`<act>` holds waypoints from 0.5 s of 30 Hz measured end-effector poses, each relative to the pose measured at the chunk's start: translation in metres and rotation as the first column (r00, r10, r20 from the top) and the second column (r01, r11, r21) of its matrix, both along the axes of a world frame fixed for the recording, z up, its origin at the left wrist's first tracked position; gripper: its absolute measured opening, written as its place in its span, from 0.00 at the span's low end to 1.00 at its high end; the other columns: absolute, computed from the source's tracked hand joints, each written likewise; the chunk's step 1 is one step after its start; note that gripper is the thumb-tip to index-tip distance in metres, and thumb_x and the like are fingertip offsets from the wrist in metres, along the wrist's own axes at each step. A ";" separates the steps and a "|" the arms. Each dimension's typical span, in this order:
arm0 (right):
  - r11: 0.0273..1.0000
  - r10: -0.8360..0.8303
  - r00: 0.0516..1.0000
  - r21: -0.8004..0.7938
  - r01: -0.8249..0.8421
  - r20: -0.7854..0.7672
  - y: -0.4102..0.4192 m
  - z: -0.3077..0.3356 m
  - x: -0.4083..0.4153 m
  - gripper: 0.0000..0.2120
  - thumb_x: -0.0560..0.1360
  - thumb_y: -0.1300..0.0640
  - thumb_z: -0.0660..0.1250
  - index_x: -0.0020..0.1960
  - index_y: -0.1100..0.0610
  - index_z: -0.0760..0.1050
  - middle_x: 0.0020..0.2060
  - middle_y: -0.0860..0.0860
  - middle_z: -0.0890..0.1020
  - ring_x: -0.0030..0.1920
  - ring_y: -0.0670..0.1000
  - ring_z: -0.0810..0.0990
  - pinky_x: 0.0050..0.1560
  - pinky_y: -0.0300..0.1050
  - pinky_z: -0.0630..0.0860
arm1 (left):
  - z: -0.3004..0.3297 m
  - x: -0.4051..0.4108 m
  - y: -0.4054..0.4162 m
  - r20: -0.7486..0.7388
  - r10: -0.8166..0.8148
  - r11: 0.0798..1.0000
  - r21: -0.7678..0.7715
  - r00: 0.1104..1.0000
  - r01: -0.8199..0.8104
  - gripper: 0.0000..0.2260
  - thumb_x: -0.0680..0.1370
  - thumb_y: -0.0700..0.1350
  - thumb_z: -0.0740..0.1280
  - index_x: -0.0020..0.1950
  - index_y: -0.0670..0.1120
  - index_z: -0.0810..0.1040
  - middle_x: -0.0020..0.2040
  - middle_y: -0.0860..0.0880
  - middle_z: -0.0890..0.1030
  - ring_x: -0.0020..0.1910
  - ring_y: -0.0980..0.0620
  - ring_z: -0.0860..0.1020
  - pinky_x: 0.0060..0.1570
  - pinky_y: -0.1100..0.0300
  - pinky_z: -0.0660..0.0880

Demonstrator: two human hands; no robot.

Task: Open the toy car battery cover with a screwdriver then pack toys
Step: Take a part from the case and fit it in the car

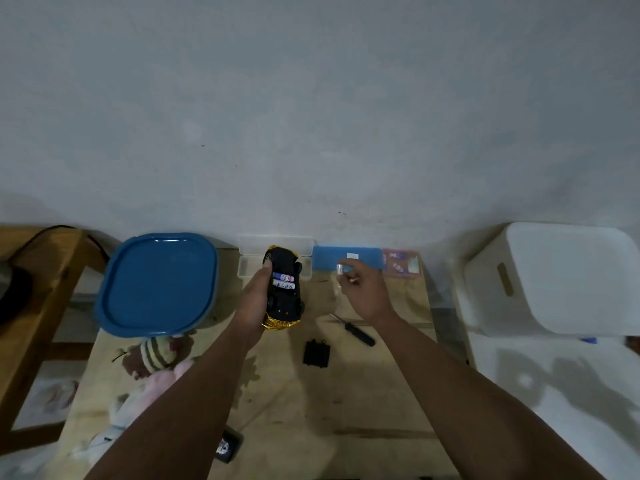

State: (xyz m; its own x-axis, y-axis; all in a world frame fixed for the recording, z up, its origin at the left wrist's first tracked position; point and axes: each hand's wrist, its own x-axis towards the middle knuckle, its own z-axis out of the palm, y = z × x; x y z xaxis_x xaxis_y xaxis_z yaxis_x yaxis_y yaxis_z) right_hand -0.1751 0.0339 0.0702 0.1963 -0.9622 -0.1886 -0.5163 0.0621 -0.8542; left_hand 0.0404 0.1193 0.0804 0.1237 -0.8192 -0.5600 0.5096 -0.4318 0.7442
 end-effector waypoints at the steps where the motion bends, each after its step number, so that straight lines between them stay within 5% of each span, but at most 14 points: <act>1: 0.999 -0.031 0.993 0.033 0.028 0.115 0.005 0.015 0.008 0.14 0.77 0.61 0.71 0.62 0.51 0.80 0.39 0.50 0.84 0.39 0.47 0.84 0.42 0.43 0.80 | 0.006 -0.001 0.001 0.003 0.018 1.000 -0.003 1.000 -0.018 0.23 0.84 0.61 0.60 0.70 0.48 0.80 0.63 0.39 0.83 0.56 0.36 0.82 0.54 0.41 0.83; 6: 0.985 -0.169 0.882 0.092 0.143 0.440 0.040 0.069 0.044 0.09 0.73 0.63 0.76 0.53 0.60 0.82 0.39 0.51 0.87 0.36 0.43 0.85 0.39 0.36 0.80 | 0.021 -0.013 0.006 -0.018 0.106 0.994 -0.020 0.994 -0.106 0.19 0.85 0.56 0.61 0.71 0.46 0.78 0.63 0.39 0.84 0.59 0.38 0.84 0.50 0.45 0.83; 10: 0.981 -0.188 0.907 0.033 0.189 0.378 0.065 0.068 0.055 0.06 0.72 0.55 0.78 0.48 0.52 0.84 0.42 0.47 0.87 0.45 0.44 0.86 0.48 0.44 0.84 | 0.033 -0.025 0.006 -0.006 0.113 0.993 -0.042 0.994 -0.113 0.21 0.86 0.55 0.60 0.71 0.43 0.77 0.63 0.37 0.84 0.61 0.37 0.83 0.62 0.41 0.79; 15: 0.958 -0.221 0.945 -0.126 0.256 0.239 0.082 0.068 0.057 0.09 0.73 0.50 0.76 0.52 0.52 0.86 0.42 0.43 0.86 0.44 0.41 0.84 0.47 0.44 0.83 | 0.037 -0.033 0.009 0.002 0.126 0.990 -0.068 0.992 -0.125 0.18 0.86 0.55 0.60 0.69 0.46 0.78 0.64 0.37 0.83 0.62 0.37 0.83 0.65 0.37 0.78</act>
